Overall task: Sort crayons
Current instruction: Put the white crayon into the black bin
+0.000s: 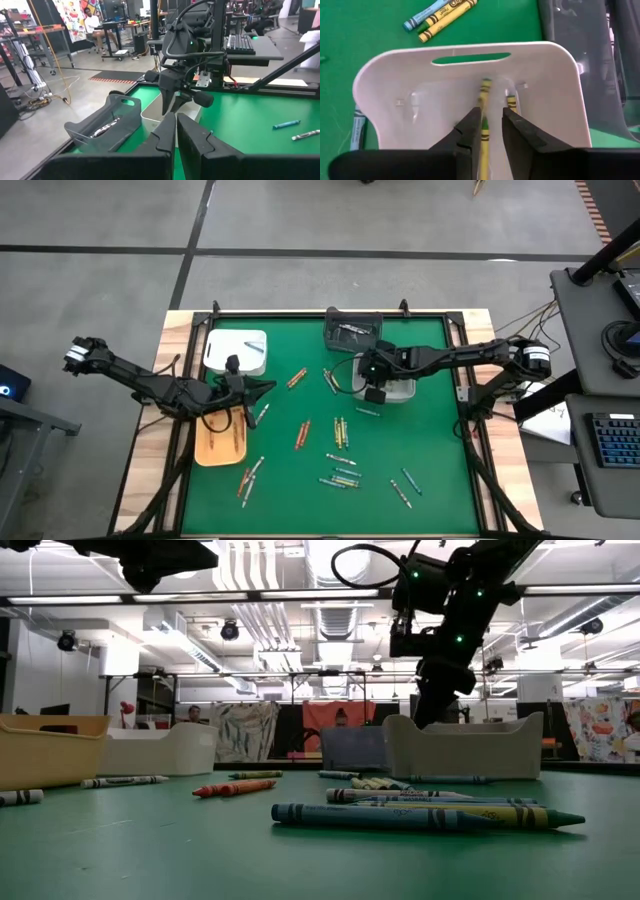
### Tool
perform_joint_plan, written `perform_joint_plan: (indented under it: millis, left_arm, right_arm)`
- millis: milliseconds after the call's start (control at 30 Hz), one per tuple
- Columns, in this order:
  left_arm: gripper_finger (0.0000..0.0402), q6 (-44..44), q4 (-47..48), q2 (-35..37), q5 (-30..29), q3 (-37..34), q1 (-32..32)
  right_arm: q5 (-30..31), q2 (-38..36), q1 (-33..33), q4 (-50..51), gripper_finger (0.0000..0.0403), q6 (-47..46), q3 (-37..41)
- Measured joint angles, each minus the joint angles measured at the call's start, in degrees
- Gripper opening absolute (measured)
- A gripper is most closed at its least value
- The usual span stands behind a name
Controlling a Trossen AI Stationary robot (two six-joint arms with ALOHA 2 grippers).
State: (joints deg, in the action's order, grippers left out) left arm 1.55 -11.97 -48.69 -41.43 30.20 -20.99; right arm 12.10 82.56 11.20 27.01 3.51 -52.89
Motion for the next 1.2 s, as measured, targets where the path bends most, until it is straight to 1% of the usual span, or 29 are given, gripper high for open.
perform_joint_plan:
  millis: [167,400,567,633,767,867,1200]
  left_arm:
    - [0.0000,1.58,-0.02,-0.04,-0.02,0.00,0.00]
    - [0.0000,1.71,-0.02,-1.30,-0.02,0.00,0.00]
    - [0.0000,1.71,-0.02,-2.90,-0.01,0.00,0.00]
    - [0.0000,1.71,-0.02,-3.64,-0.02,0.00,0.00]
    - [0.0000,1.71,-0.05,-5.21,-0.02,0.00,0.00]
    - [0.0000,1.76,-1.18,-6.44,-0.02,0.00,0.00]
    - [0.0000,1.13,-5.61,-10.55,-0.02,0.00,0.00]
  right_arm:
    - [0.00,0.00,-0.02,-0.42,0.0079,-1.03,-0.71]
    - [-0.07,0.00,-0.17,-1.01,0.0072,-4.71,-3.92]
    - [-0.50,0.00,-0.44,-3.46,0.0068,-6.89,-5.73]
    - [-0.48,0.00,-1.00,-5.83,0.0068,-8.39,-5.86]
    - [-0.50,0.00,-2.89,-14.90,0.0071,-10.99,-4.27]
    - [-0.50,0.11,-4.73,-20.07,0.0073,-10.63,-3.34]
    - [-0.48,0.11,-9.32,-20.99,0.0063,-9.68,-3.27]
